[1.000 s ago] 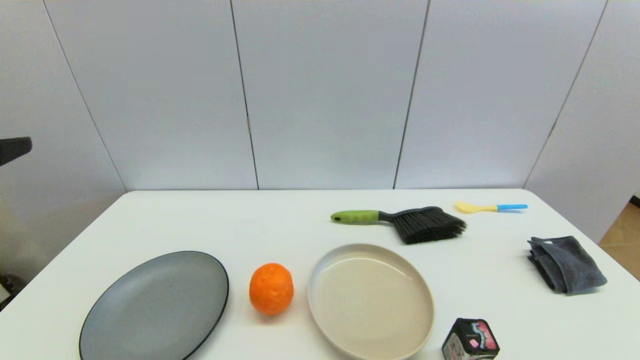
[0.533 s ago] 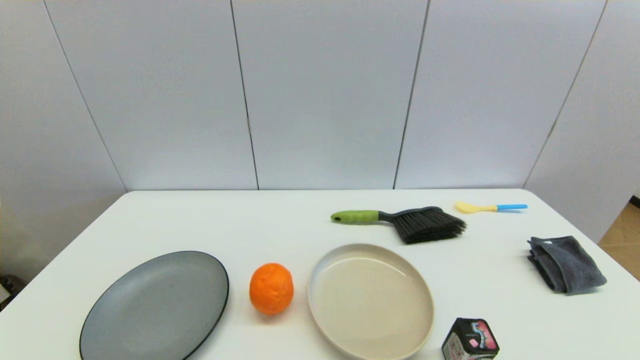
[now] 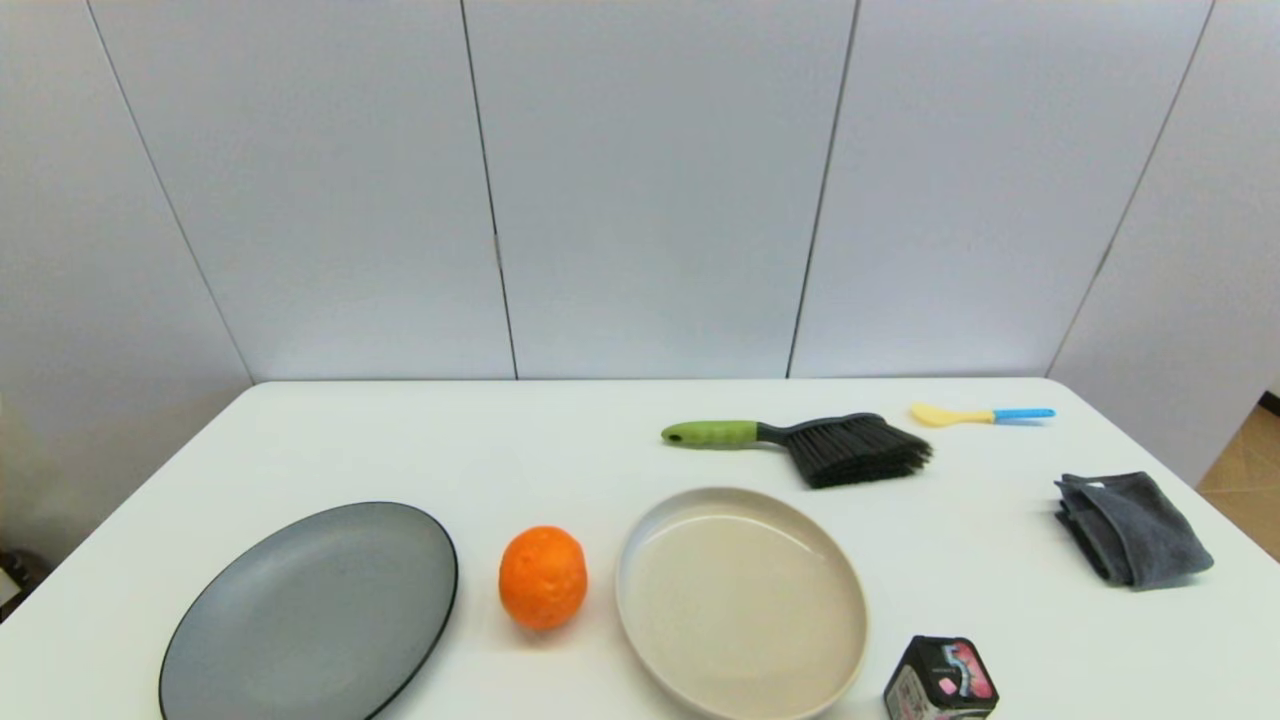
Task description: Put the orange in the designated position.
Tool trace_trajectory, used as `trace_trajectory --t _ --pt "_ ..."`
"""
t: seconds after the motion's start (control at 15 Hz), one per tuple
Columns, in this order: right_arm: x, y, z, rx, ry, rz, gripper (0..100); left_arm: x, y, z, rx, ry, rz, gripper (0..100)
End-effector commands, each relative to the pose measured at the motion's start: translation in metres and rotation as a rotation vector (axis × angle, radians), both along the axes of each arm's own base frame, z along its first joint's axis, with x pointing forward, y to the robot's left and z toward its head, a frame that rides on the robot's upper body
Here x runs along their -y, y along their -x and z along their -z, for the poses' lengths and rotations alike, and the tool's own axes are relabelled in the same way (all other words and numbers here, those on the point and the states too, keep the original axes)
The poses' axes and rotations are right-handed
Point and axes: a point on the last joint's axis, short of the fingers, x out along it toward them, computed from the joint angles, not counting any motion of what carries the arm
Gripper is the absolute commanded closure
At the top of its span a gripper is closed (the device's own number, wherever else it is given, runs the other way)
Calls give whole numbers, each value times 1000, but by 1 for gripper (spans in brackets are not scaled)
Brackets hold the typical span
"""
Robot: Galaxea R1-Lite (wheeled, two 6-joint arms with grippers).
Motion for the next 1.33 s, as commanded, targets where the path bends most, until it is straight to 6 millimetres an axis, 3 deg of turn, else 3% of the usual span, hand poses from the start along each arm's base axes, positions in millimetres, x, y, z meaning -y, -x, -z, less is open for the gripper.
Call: trace_trajectory --t 0.07,0.27,0.53,1.33 --pt "0 0 0 1 0 -1 0 0 4 0 45 9 -2 0" --pt "0 0 0 1 0 0 0 0 -1 6 140 5 -3 0" --pt "0 0 0 -1 0 0 0 -1 8 29 126 9 -18 0" --pt "0 0 0 -1 0 0 0 1 62 112 161 34 65 0"
